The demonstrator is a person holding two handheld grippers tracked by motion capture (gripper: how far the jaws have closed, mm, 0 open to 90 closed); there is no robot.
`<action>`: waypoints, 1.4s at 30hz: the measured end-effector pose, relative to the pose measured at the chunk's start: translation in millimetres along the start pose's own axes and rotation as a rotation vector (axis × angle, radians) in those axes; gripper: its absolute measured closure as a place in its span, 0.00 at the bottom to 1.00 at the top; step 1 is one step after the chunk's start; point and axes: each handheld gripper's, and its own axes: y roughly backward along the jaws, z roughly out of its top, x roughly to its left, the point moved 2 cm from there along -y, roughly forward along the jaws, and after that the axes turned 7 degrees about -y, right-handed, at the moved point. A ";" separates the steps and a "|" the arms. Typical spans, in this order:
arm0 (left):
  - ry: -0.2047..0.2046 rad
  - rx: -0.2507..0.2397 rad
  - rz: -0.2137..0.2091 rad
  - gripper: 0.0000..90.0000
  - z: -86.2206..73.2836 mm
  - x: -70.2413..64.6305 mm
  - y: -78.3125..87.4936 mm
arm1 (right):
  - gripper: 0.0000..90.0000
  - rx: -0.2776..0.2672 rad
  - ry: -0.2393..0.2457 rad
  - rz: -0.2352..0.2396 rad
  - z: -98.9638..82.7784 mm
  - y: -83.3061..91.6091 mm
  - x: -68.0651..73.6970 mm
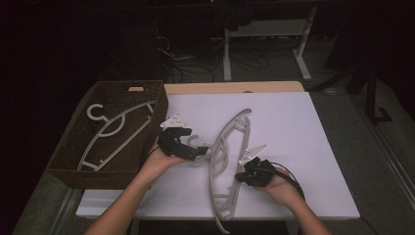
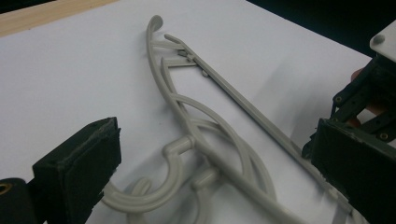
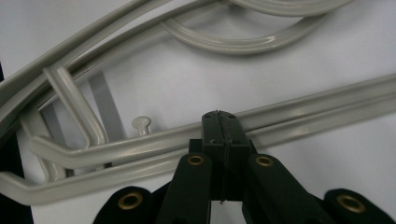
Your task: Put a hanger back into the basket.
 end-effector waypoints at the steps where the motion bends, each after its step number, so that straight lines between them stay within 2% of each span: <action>1: 0.001 0.000 0.001 0.01 -0.1 0.0 0.0 | 0.99 0.003 0.000 0.001 1.7 -1.3 1.7; 5: 0.002 0.003 0.001 0.01 -0.2 0.2 -1.0 | 0.99 -0.005 -0.004 0.006 3.9 -4.2 3.4; 10: 0.009 0.005 0.008 0.01 -0.4 1.4 -1.7 | 0.99 -0.016 0.013 0.001 16.3 -16.0 13.8; 18: 0.020 0.002 0.019 0.01 -0.5 3.3 -1.9 | 0.99 -0.042 0.012 -0.006 36.8 -34.5 26.3; 22: 0.029 0.009 0.023 0.01 -2.0 4.1 -2.3 | 0.99 -0.053 0.003 0.006 37.8 -34.5 25.3; 25: 0.034 0.017 0.021 0.02 -3.8 3.6 -3.6 | 0.99 -0.086 0.001 0.019 38.6 -29.9 23.6; 32: 0.047 0.025 0.022 0.02 -9.2 1.9 -3.3 | 0.99 -0.148 -0.028 0.032 39.8 -12.5 13.3; 37: 0.062 0.043 0.020 0.02 -20.3 -5.0 -2.4 | 0.99 -0.159 -0.041 -0.005 45.9 0.7 -3.8; 38: 0.062 0.043 0.020 0.02 -20.3 -5.0 -2.4 | 0.99 -0.159 -0.041 -0.005 45.9 0.7 -3.8; 39: 0.069 0.051 0.018 0.02 -26.7 -8.4 -2.0 | 0.99 -0.169 -0.055 -0.026 50.8 3.2 -13.9; 42: 0.076 0.066 0.017 0.02 -33.9 -12.6 -2.2 | 0.99 -0.177 -0.070 -0.056 58.3 3.6 -27.6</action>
